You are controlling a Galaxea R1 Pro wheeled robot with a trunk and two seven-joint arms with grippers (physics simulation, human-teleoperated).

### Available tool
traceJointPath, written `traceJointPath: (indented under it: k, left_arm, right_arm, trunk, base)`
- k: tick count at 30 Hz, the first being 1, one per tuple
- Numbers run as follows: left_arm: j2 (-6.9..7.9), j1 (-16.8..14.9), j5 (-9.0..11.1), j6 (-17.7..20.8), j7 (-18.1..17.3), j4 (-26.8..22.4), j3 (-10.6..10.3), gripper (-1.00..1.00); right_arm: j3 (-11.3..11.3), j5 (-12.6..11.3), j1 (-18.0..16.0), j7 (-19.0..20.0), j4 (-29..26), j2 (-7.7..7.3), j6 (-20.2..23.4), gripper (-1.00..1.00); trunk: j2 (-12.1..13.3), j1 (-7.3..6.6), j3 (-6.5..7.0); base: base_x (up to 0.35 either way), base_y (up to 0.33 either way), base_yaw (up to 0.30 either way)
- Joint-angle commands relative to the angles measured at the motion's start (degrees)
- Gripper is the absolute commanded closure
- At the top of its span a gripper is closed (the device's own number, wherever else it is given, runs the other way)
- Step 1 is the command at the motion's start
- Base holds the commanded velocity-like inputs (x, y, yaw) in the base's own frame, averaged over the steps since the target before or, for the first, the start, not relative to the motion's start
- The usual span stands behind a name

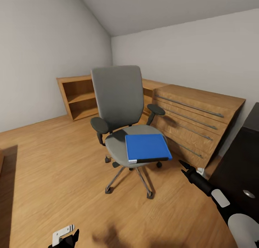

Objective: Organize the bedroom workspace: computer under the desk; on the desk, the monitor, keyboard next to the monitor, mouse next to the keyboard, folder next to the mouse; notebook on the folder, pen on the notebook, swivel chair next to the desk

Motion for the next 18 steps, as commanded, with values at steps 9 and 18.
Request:
traceJointPath:
  k: [9, 18]
  left_arm:
    - [-0.06, -0.02, 0.41, -1.16, -0.50, 0.76, 0.28, -1.00]
    - [-0.06, -0.03, 0.41, -1.21, -0.50, 0.82, 0.28, -1.00]
  right_arm:
    - [-0.14, -0.33, -0.03, 0.08, 0.03, 0.03, 0.47, -1.00]
    - [1.83, -0.35, -0.03, 0.20, -0.01, 0.17, 0.47, -1.00]
  trunk:
    - [-0.02, 0.00, -0.05]
    - [-0.02, 0.00, -0.05]
  base:
    - [0.038, 0.013, 0.000]
    - [0.001, 0.000, 0.000]
